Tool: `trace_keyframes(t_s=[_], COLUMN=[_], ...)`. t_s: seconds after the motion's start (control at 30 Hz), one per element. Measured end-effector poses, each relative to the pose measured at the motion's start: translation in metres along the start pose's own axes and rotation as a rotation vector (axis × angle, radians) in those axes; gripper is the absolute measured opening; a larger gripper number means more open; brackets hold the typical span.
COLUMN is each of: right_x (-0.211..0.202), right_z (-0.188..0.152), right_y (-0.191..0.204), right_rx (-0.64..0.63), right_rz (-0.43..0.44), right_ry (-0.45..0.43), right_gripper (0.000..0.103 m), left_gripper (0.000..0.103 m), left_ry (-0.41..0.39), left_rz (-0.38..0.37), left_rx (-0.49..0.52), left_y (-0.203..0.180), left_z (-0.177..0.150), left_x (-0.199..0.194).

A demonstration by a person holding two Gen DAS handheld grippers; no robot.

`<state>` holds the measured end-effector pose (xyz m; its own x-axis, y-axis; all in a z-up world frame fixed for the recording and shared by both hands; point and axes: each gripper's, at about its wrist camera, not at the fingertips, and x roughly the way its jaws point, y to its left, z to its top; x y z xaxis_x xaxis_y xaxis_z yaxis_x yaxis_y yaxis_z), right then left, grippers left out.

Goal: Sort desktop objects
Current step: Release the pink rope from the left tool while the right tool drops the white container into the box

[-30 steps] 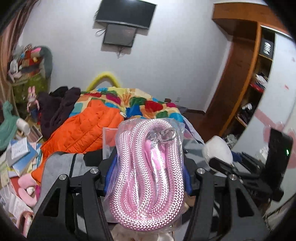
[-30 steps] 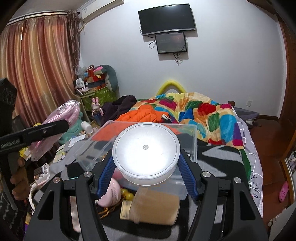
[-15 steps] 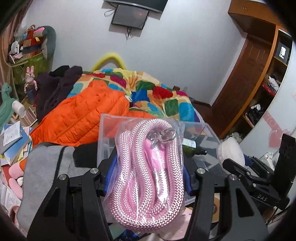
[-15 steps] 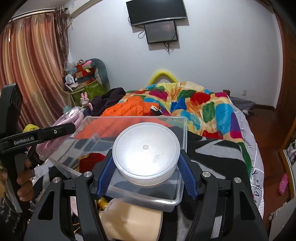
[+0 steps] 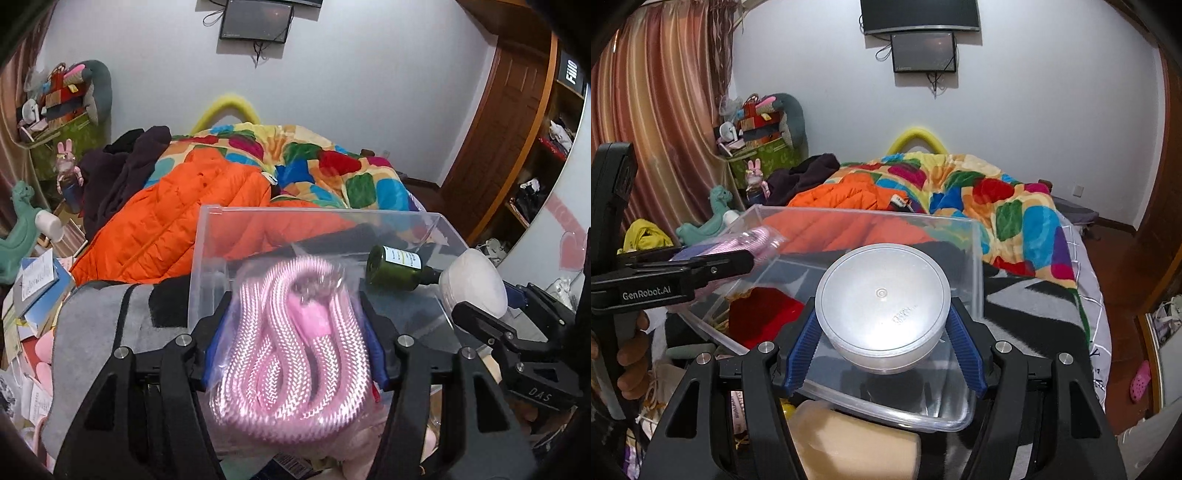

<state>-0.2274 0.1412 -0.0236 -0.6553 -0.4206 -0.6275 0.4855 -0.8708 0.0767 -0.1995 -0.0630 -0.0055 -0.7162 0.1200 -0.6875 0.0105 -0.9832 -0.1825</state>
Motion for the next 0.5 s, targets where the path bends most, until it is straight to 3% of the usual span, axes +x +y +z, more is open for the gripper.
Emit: trace_keyframes(t_s=[0.3, 0.5], right_x=[-0.018, -0.035], right_z=[0.002, 0.006], right_y=[0.009, 0.018], right_rx=[-0.014, -0.021], right_rz=[0.007, 0.014], right_ry=[-0.027, -0.058], right_gripper=[0.063, 0.065], left_gripper=[0.064, 0.064], left_ry=[0.007, -0.028], left_rz=[-0.060, -0.056], left_rx=[-0.032, -0.040], left_y=[0.006, 0.012], left_z=[0.002, 0.004], left_x=[-0.010, -0.033])
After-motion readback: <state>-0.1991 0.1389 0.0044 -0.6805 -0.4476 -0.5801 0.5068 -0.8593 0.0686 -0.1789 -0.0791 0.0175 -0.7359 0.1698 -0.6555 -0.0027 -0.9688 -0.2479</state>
